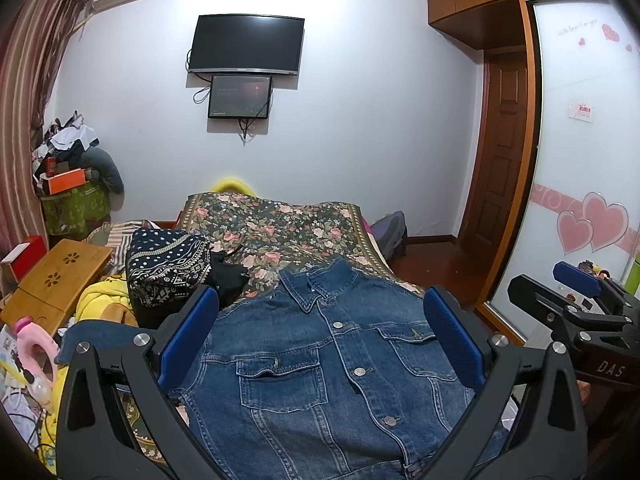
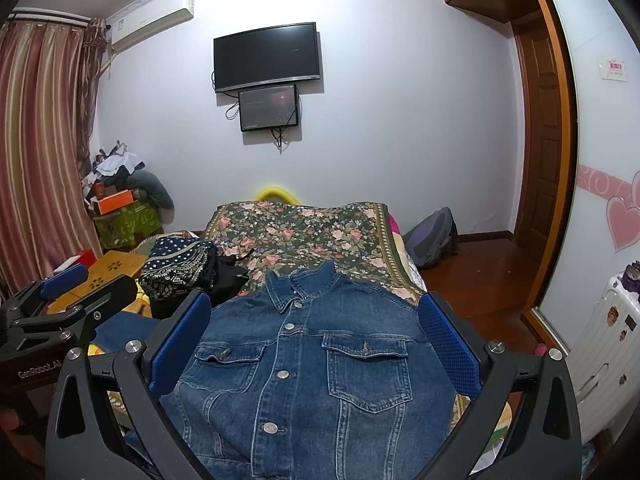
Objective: Fold large clothes
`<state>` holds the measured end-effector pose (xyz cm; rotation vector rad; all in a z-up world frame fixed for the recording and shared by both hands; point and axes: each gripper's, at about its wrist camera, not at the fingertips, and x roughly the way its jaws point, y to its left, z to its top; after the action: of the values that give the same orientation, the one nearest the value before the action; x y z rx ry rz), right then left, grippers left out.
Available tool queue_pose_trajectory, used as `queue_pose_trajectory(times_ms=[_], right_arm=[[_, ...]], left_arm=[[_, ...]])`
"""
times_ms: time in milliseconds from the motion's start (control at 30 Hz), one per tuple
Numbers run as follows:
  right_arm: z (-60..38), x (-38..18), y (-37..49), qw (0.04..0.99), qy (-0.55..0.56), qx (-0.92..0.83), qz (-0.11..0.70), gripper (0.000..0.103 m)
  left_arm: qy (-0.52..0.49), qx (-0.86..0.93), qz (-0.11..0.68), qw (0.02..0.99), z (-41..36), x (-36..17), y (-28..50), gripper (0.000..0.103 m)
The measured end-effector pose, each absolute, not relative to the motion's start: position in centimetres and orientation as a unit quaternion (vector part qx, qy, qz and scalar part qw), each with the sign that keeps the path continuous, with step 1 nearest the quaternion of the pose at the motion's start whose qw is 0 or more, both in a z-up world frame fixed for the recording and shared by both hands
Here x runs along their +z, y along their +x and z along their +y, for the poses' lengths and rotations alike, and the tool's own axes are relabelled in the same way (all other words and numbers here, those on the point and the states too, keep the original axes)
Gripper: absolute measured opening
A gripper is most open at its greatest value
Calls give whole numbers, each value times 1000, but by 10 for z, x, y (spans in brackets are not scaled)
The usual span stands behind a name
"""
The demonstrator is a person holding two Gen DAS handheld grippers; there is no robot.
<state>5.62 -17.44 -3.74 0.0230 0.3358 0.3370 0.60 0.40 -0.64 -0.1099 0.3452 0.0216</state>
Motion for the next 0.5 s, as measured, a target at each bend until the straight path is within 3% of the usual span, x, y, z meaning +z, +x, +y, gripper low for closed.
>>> queue_pose_trajectory(times_ms=[500], right_arm=[[-176,-38,56,972,12,167,168,103]], left_arm=[[-58,11,178,982,3,-9,11,103]])
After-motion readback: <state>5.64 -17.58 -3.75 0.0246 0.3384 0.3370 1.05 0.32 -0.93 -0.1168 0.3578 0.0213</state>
